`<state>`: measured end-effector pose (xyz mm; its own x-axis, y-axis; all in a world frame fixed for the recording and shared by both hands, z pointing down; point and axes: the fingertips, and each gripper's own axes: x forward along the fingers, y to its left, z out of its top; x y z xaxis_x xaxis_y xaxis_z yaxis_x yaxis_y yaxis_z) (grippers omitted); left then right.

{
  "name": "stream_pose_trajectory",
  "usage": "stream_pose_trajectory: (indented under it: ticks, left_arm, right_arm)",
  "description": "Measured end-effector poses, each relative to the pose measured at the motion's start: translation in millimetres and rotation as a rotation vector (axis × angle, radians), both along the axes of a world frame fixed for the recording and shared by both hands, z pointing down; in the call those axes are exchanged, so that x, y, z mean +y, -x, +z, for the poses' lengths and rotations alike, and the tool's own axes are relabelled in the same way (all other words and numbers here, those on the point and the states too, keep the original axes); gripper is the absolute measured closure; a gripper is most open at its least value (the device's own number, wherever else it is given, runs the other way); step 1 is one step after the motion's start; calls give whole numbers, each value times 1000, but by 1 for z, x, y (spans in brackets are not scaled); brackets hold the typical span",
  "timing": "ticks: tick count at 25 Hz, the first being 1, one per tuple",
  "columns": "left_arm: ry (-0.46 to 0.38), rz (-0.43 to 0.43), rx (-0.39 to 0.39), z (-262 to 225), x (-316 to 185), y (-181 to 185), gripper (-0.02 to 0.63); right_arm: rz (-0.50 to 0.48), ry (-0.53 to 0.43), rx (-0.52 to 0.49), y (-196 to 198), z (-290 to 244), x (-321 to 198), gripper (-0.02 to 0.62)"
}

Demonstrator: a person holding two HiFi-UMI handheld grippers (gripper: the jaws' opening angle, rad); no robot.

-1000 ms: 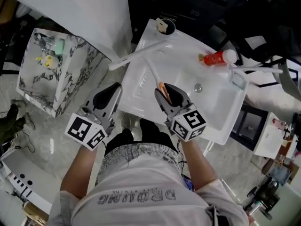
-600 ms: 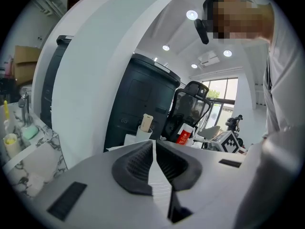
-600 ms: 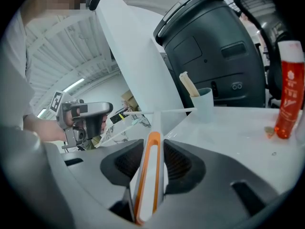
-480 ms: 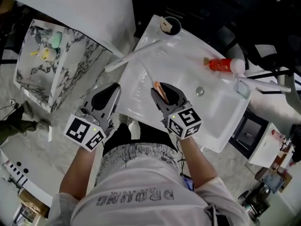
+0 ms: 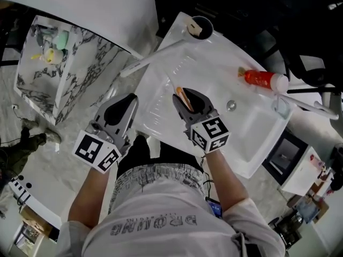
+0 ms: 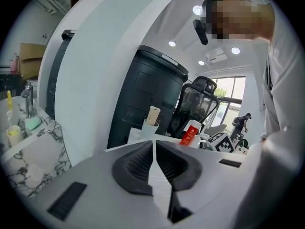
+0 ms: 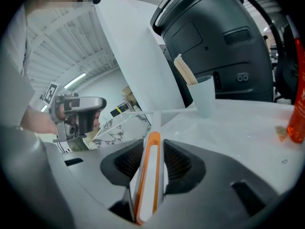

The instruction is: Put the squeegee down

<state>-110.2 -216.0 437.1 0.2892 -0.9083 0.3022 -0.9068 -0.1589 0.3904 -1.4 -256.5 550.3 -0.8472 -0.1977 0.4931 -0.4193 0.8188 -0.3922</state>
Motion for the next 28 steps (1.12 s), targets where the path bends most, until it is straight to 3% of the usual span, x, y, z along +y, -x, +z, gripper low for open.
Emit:
stream_pose_trajectory:
  ticks: [28]
  left_arm:
    - [79,-1,4,34,6,-7,572]
  right_arm:
    - [-88,-109,91,4,49,-6,454]
